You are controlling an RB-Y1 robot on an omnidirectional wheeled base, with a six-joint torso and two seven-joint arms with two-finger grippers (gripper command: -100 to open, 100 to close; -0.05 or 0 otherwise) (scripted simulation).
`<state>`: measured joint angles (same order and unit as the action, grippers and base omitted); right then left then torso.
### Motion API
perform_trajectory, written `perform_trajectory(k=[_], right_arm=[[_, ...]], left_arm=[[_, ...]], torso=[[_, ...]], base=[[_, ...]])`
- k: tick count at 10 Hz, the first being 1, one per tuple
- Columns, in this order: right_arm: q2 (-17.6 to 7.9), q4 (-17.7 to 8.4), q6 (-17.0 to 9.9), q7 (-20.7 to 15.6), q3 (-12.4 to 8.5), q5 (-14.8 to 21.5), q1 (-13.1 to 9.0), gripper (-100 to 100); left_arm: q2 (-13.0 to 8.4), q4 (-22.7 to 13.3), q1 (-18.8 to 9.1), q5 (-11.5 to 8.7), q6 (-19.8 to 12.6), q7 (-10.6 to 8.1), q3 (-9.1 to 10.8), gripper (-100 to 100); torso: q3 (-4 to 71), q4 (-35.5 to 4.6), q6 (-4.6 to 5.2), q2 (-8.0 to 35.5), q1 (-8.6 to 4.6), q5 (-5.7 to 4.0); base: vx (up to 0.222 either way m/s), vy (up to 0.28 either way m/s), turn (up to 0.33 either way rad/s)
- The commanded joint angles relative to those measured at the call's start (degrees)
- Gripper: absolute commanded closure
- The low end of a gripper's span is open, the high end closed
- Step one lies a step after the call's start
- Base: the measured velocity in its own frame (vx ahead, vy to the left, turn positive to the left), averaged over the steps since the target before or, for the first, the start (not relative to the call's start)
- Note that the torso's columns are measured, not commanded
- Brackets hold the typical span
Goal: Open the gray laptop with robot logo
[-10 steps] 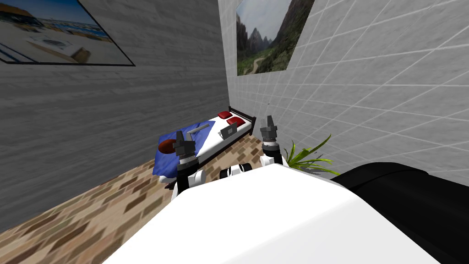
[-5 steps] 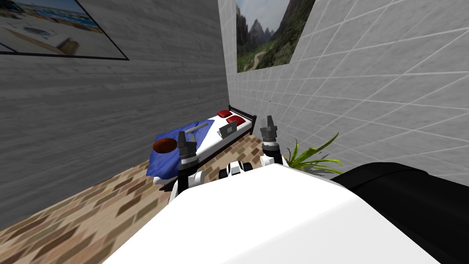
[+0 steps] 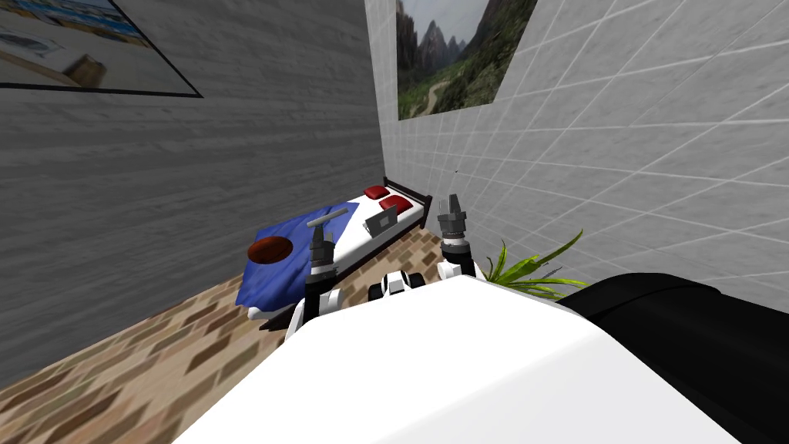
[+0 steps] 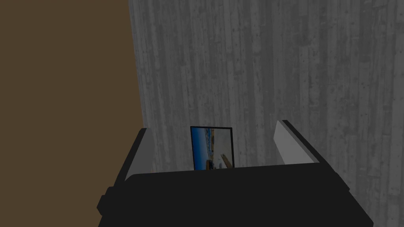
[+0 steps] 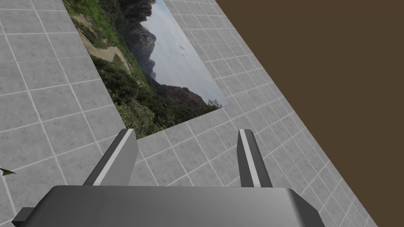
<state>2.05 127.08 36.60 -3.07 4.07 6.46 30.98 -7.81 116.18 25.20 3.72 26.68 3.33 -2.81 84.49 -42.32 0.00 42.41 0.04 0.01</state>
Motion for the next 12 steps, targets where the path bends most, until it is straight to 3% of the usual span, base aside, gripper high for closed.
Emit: perform_trajectory(k=[1,9,12], right_arm=[[0.0,0.0,0.0,0.0,0.0,0.0,0.0,0],[0.0,0.0,0.0,0.0,0.0,0.0,0.0,0],[0.0,0.0,0.0,0.0,0.0,0.0,0.0,0]], left_arm=[[-0.6,-3.6,-0.8,0.8,0.2,1.1,0.54,-100],[0.6,-13.5,-3.2,2.9,0.4,4.12,1.88,-100],[1.3,-19.0,-4.6,4.0,0.6,5.82,2.64,-100]], torso=[[0.0,0.0,0.0,-0.1,-0.04,-0.01],[0.0,0.0,0.0,-0.1,-0.07,-0.02],[0.2,0.1,0.0,-0.3,-0.03,-0.01]], base=[[0.084,-0.066,0.009],[0.081,-0.052,0.008],[0.115,-0.055,0.009]])
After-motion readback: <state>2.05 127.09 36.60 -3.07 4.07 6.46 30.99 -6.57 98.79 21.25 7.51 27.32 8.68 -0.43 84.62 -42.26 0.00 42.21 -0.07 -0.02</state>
